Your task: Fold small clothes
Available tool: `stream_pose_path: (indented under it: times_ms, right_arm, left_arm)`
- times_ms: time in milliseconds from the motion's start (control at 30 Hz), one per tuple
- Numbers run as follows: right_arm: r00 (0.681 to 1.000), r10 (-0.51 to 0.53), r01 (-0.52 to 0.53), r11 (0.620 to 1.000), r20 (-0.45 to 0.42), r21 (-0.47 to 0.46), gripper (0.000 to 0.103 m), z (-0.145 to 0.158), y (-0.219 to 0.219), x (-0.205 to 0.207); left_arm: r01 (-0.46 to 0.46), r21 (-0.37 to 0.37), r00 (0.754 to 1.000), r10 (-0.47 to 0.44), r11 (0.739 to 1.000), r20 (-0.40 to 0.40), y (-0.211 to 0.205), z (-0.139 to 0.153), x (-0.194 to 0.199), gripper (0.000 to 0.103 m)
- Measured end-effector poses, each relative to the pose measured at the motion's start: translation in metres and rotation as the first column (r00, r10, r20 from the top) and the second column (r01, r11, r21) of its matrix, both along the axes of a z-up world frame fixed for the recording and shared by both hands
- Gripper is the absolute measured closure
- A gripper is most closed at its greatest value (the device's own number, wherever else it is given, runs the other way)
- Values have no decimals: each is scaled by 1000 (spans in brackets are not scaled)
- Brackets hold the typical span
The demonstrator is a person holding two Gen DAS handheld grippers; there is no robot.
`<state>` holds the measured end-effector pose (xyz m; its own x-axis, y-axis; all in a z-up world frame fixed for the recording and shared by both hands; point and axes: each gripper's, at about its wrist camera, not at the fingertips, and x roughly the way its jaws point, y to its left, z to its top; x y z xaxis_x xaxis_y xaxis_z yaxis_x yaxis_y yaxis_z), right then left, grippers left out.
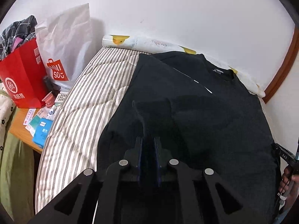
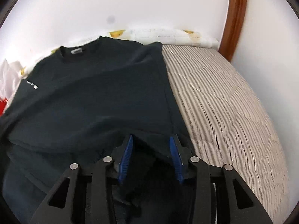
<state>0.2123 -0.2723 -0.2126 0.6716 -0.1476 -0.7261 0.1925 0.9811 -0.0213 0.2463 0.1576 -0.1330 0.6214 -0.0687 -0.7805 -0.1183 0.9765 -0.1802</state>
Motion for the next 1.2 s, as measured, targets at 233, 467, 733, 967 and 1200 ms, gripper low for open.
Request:
stream_pose_path:
  times_ms: [233, 467, 733, 967, 1200]
  right_arm:
    - [998, 11, -13, 1000, 55, 23, 59, 20, 0, -61]
    - [995, -18, 15, 1000, 103, 26, 59, 33, -7, -122]
    - [995, 35, -36, 999, 93, 7, 59, 28, -5, -179]
    - [997, 59, -60, 998, 53, 20, 57, 7, -3, -208]
    - [999, 41, -42, 999, 31, 32, 56, -13, -7, -222]
  left_arm:
    - [21, -13, 1000, -20, 1000, 7, -6, 8, -34, 91]
    - [54, -4, 998, -54, 999, 35, -26, 22, -77, 90]
    - [52, 23, 995, -53, 998, 84, -43, 30, -123, 40]
    - [56, 53, 994, -60, 997, 90, -44, 24, -157, 40]
    - [34, 55, 997, -37, 998, 70, -29, 2, -179, 40]
